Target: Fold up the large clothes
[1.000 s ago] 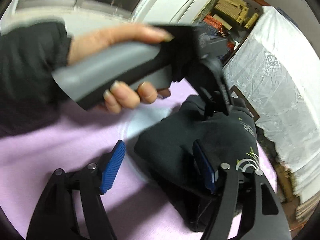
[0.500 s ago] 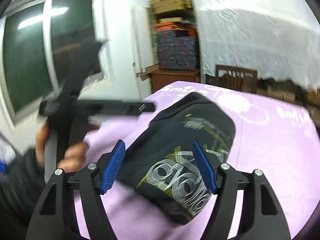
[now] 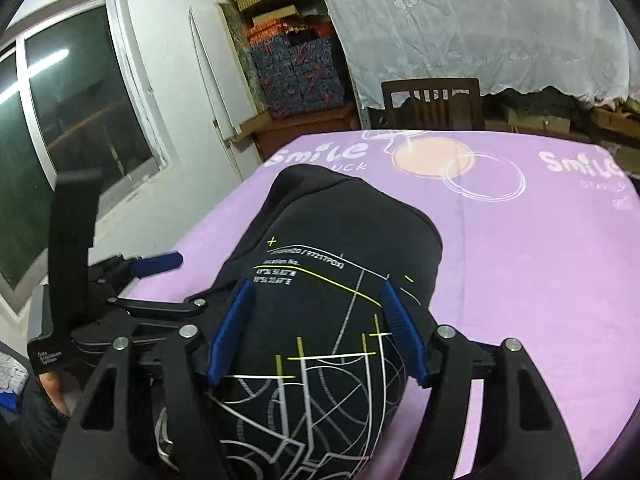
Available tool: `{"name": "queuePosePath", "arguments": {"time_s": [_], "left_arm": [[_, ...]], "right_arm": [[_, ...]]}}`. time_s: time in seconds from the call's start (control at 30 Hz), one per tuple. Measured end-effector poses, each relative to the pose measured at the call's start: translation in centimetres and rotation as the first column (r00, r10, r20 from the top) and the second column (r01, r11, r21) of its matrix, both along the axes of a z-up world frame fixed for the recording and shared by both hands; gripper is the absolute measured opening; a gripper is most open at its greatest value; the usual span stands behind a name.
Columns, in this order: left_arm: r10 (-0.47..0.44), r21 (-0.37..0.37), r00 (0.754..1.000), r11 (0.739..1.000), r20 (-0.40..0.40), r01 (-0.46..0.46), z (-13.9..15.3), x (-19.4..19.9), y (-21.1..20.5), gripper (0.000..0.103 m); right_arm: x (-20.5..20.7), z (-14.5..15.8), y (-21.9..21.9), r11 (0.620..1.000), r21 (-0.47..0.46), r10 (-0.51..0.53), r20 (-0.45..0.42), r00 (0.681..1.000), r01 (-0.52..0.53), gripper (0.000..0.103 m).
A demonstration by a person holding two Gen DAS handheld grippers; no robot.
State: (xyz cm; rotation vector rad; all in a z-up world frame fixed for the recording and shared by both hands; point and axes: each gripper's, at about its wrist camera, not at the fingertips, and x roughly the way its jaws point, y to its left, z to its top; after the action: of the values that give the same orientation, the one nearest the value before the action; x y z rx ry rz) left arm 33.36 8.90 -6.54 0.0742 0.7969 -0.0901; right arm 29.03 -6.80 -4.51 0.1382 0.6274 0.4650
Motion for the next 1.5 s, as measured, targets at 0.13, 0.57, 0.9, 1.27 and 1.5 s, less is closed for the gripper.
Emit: {"name": "queuePosePath", "arguments": {"time_s": [0.13, 0.57, 0.9, 1.27, 1.5], "left_arm": [[0.001, 0.014, 1.000, 1.000, -0.029, 0.000, -1.1, 0.5, -0.1, 0.097], [0.007, 0.083, 1.000, 0.997, 0.001, -0.007, -1.6, -0.1, -1.3, 0.097], [-0.129, -0.366, 0.972, 0.929, -0.197, 0.049, -1.8, 1.4, 5.1, 0.099], [-0.195, -0.507, 0.949, 0.861, -0.247, 0.045, -3.9, 2.5, 5.0, 0.099], [-0.191, -0.482, 0.953, 0.874, -0.235, 0.056, -3.9, 2.5, 4.3, 0.099]], "right_arm": [[0.1, -1.3, -0.3, 1.000, -0.005, 0.008, 0.009, 1.000, -0.008, 0.070], [0.7, -2.2, -1.0, 1.000, -0.005, 0.019, 0.005, 1.000, -0.019, 0.070], [1.3, -2.6, -7.6, 0.956, 0.295, 0.042, -0.163, 0.986, 0.008, 0.091], [4.0, -6.5, -8.3, 0.834, 0.551, 0.237, -0.333, 0.913, -0.016, 0.099], [5.5, -6.7, -6.7, 0.842, 0.538, 0.266, -0.353, 0.897, -0.038, 0.099]]}}
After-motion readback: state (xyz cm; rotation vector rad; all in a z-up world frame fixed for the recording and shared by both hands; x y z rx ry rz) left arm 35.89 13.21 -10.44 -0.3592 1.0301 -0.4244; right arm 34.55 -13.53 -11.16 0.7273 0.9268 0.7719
